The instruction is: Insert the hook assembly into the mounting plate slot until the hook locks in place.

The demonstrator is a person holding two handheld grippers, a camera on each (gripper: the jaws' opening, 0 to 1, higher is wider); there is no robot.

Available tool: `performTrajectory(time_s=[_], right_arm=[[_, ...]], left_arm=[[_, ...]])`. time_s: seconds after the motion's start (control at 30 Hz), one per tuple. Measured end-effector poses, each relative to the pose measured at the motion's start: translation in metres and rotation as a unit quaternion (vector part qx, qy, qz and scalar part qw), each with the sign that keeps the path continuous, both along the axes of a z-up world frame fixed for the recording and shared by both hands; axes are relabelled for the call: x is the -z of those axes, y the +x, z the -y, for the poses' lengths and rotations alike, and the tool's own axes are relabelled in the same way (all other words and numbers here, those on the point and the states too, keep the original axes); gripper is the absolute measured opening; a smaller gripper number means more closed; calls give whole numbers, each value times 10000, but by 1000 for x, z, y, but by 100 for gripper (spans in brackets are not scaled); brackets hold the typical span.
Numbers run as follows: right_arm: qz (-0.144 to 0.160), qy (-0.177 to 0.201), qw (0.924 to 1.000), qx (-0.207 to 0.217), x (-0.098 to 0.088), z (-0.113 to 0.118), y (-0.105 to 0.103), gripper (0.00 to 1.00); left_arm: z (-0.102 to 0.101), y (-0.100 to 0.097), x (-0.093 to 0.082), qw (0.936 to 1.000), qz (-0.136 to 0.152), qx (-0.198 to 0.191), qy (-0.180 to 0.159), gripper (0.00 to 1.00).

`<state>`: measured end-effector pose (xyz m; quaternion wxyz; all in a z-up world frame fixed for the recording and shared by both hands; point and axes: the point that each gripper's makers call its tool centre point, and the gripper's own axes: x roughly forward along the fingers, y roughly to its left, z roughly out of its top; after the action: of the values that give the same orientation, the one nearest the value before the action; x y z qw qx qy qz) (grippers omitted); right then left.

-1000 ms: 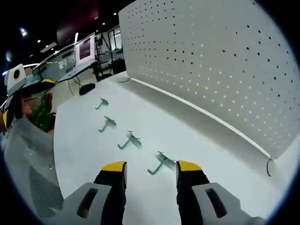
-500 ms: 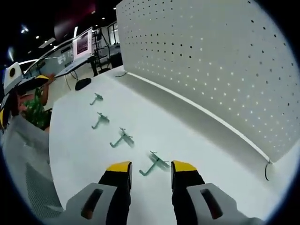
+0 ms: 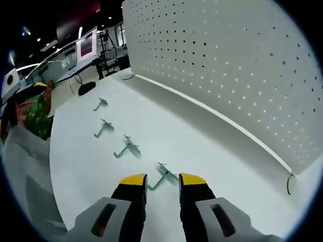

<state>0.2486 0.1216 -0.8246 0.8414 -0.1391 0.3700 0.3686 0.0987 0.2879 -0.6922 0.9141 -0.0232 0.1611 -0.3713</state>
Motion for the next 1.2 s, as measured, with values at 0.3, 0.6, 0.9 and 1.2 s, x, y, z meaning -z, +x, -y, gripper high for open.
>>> performTrajectory(time_s=[0.3, 0.6, 0.9, 1.2], right_arm=[[-137, -69, 9999, -49, 10, -2, 6, 21], [-234, -192, 9995, 2, 18, -1, 6, 17], [-245, -355, 9991, 10, 21, 1, 6, 7], [-138, -735, 9968, -267, 22, 1, 0, 3]], left_arm=[[-3, 1, 2, 10000, -35, -49, -3, 99], [-4, 3, 3, 10000, -45, -62, 18, 99], [-4, 3, 2, 10000, -33, -58, 14, 99], [-2, 3, 1, 10000, -19, -38, 8, 99]])
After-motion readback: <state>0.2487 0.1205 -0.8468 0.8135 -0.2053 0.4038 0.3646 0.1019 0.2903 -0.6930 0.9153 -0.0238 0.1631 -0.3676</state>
